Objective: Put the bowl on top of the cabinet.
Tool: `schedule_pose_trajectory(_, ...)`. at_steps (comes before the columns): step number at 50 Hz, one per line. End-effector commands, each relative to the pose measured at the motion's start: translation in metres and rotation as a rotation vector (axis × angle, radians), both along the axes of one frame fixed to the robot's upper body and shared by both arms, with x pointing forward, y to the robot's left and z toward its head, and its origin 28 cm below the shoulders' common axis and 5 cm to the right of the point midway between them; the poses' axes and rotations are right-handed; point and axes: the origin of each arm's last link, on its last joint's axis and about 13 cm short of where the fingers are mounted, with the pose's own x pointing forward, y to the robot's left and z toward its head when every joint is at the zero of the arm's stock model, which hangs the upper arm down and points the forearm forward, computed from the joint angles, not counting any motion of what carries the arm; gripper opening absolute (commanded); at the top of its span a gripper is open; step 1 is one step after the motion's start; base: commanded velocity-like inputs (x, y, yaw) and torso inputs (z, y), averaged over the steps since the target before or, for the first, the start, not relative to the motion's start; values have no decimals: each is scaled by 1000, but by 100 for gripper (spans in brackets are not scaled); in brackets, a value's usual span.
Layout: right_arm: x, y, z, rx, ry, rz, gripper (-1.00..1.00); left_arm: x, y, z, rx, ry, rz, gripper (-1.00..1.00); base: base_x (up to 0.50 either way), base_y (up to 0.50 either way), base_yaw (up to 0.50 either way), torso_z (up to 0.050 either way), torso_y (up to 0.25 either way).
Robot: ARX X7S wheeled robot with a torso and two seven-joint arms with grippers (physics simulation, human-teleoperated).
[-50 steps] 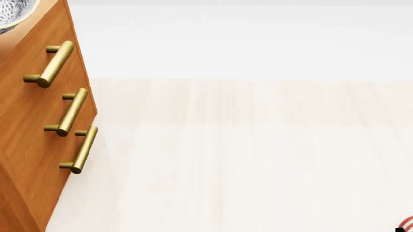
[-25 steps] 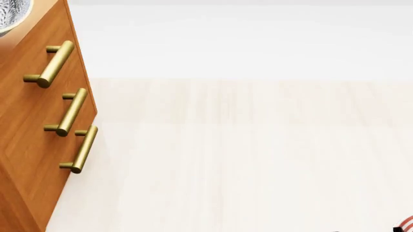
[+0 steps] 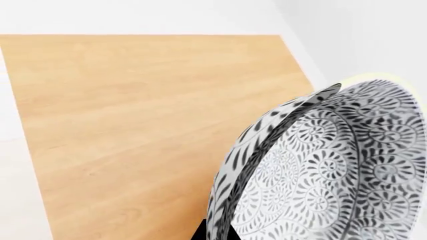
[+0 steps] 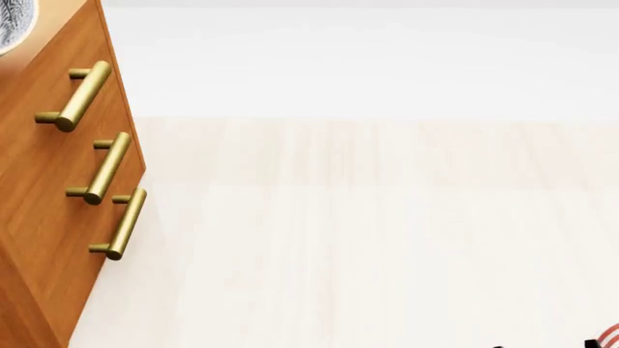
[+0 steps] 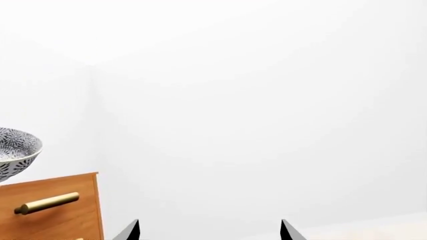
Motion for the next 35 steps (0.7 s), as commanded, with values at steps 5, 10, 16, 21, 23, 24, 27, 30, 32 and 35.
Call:
schedule_pose_trajectory(5,2,1,-1,-3,6,1,100,2,4,-2,-5,-11,10,-100,0,0,0,0,0)
schedule_pose_trajectory(10,2,1,-1,-2,6,2,100,2,4,-1,6,-9,19,100,0,0,0,0,0)
schedule_pose_trajectory(16,1,1,0,-1,5,1,100,0,3,0,14,-10,24,100,0,0,0,0,0)
schedule_pose_trajectory(21,1,0,0,-1,3,1,100,-1,3,0,18,-9,27,100,0,0,0,0,0)
schedule_pose_trajectory(23,1,0,0,-1,3,1,100,0,3,-1,21,-6,26,100,0,0,0,0,0)
schedule_pose_trajectory(24,1,0,0,-1,3,0,100,0,3,-1,21,-6,26,100,0,0,0,0,0)
schedule_pose_trajectory(27,0,0,0,1,2,0,100,-1,3,-1,22,-5,30,100,0,0,0,0,0)
schedule_pose_trajectory(30,0,0,0,2,-1,0,100,-2,2,0,24,-4,31,100,0,0,0,0,0)
schedule_pose_trajectory(32,-1,0,1,2,-5,3,100,-4,1,2,26,-6,28,100,0,0,0,0,0)
schedule_pose_trajectory(35,-3,0,1,3,-10,5,100,-8,0,5,31,-10,29,100,0,0,0,0,0)
